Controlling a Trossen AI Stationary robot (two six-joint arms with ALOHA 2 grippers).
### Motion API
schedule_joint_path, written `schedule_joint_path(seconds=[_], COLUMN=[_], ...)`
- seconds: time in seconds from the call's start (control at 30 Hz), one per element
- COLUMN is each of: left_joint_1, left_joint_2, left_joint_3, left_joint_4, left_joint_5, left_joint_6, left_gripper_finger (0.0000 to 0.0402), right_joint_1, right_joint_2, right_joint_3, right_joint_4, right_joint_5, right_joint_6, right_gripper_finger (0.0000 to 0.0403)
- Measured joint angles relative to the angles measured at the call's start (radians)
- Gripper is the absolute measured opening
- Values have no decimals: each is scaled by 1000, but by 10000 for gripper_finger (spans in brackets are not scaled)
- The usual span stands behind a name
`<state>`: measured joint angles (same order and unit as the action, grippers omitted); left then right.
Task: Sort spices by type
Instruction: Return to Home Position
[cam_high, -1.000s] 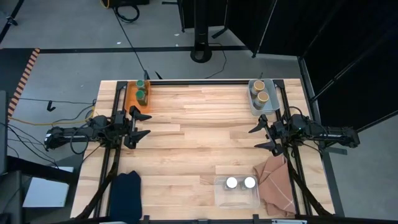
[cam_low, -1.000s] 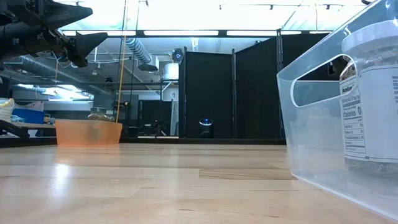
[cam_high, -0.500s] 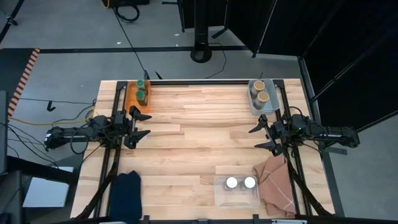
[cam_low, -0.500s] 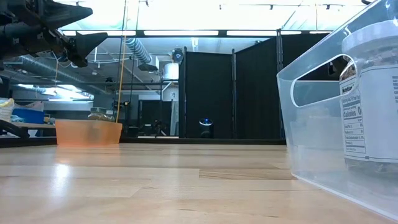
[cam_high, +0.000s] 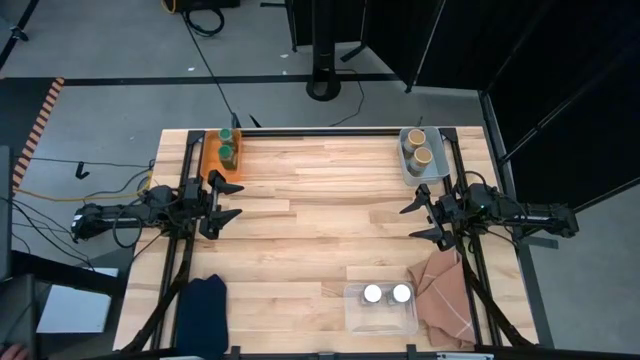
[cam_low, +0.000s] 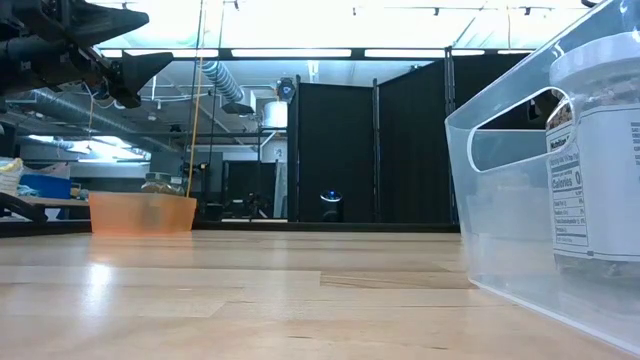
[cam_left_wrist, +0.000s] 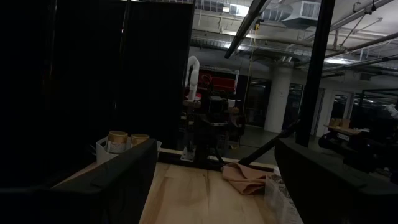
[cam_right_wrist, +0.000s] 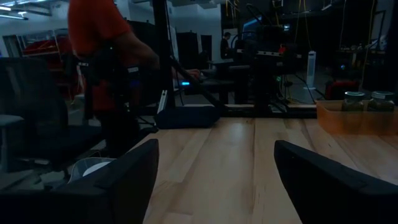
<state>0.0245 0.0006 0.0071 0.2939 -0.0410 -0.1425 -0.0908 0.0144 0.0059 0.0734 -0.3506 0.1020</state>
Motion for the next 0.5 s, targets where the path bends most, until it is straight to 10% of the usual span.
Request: schedule_joint_path(seconds=[0.5], left_joint_1=[0], left_joint_2=[0], left_joint_3=[0], left_joint_4=[0], left_joint_5=[0], left_joint_6=[0], left_gripper_finger=[332], right_joint_1=[0], right_joint_2=[0], right_joint_3=[0], right_joint_4=[0], right_joint_5=[0], right_joint_6=[0], right_gripper_finger=[325])
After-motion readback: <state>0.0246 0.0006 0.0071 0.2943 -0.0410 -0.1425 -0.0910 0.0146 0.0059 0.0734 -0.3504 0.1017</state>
